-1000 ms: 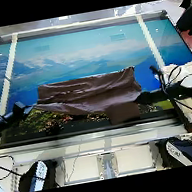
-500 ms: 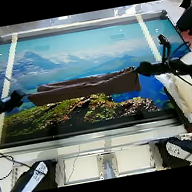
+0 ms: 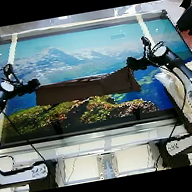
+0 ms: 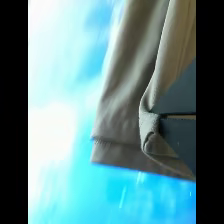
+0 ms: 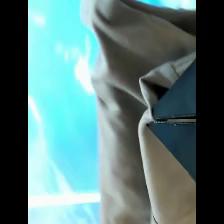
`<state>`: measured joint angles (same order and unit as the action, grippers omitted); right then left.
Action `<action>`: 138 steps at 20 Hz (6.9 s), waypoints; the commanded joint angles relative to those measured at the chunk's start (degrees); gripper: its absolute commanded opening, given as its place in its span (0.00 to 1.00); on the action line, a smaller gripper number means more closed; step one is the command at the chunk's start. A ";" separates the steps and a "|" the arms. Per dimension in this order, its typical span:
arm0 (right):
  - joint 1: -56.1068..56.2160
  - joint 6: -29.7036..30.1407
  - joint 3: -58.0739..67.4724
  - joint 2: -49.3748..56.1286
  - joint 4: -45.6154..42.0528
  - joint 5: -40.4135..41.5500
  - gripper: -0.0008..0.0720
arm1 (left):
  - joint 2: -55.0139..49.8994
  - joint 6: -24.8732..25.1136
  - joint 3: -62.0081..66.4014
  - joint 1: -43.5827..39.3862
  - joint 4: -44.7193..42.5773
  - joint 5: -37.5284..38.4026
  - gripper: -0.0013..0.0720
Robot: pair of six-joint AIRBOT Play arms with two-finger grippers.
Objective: Fold the shirts.
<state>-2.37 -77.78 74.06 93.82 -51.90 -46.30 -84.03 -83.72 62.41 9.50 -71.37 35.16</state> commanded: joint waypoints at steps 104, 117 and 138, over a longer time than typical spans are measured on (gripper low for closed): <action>17.49 -8.76 25.70 26.97 14.75 -20.81 0.82 | 18.84 8.20 14.67 -2.23 2.36 30.05 0.03; 13.42 -8.57 41.81 18.73 12.37 -32.72 0.03 | 18.86 8.15 14.67 -2.23 2.40 30.71 0.03; -49.88 -4.00 23.91 -27.56 -24.37 -58.58 0.03 | 18.86 8.13 14.67 -2.27 5.66 34.12 0.03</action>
<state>-43.97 -84.73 105.97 71.68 -68.60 -103.61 -65.17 -75.59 77.10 7.25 -66.11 68.71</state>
